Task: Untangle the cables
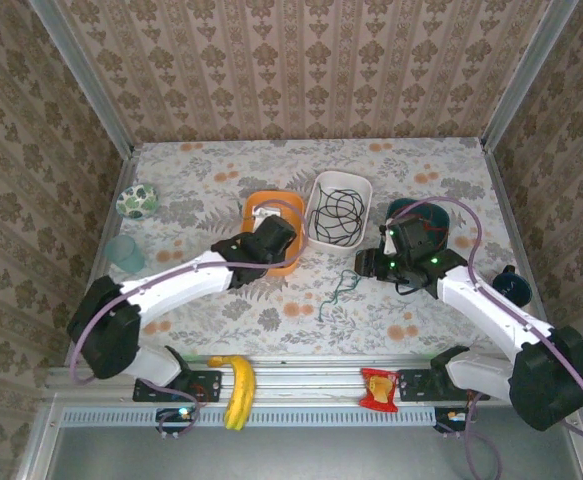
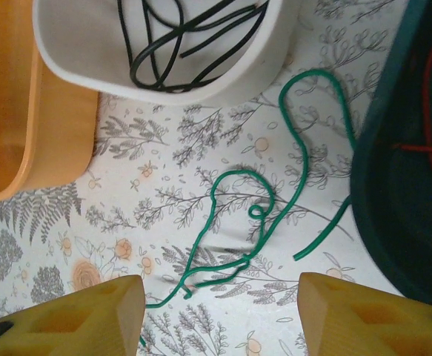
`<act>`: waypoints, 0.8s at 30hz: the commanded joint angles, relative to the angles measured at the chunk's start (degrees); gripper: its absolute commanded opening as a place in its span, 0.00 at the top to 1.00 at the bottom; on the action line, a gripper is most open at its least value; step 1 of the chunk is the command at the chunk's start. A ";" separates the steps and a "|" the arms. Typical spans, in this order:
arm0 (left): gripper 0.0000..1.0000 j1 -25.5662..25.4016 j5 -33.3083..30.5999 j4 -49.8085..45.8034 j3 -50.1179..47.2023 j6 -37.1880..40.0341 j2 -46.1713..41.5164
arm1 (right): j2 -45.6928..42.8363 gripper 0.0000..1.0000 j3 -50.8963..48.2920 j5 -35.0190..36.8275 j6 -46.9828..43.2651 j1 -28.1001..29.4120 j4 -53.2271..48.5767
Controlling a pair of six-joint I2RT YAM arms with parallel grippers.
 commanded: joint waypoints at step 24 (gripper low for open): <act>0.39 -17.18 19.98 4.35 17.99 27.63 23.13 | -0.43 0.43 -0.88 2.16 3.69 -7.28 -4.16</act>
